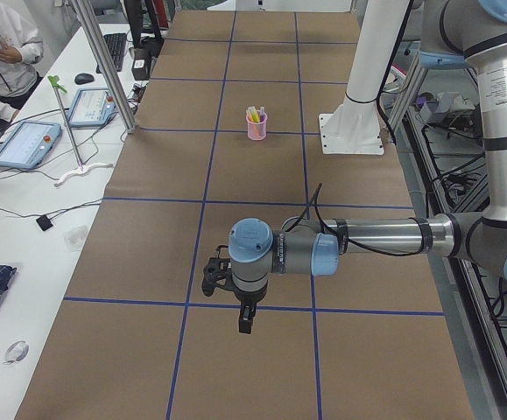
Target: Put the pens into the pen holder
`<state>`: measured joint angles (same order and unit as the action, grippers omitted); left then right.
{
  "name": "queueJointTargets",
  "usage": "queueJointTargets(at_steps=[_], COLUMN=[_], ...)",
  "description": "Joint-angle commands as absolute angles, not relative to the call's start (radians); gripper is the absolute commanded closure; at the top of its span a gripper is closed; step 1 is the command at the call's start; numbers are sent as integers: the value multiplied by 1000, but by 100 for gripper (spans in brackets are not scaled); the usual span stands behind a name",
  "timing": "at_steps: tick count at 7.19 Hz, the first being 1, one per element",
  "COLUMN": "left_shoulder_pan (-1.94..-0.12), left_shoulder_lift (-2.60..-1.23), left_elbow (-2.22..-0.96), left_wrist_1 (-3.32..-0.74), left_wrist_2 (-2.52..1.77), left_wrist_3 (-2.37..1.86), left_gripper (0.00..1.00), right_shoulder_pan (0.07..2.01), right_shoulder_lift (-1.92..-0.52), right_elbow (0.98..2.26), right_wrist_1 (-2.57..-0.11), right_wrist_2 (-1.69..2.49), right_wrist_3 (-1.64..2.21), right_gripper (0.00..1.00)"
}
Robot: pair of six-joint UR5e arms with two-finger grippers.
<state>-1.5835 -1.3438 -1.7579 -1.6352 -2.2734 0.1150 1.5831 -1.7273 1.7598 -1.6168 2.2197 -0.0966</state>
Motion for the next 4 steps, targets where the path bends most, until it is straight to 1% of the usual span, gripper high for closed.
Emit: queueJointTargets(at_steps=[1,4], left_shoulder_pan=[-1582,-1582], left_shoulder_lift=[-1344,-1344], left_elbow=[-1758,-1758], left_wrist_1=[-1635,-1635], left_wrist_2=[-2273,-2289], left_wrist_3=[115,115], left_gripper=[0,0], right_shoulder_pan=[1583,1582], right_shoulder_lift=[-1727,-1729], right_elbow=[1759,1759], right_wrist_1=[-1617,-1617], right_wrist_2=[2220,2220], right_wrist_3=[-97,-97], right_gripper=[1,1])
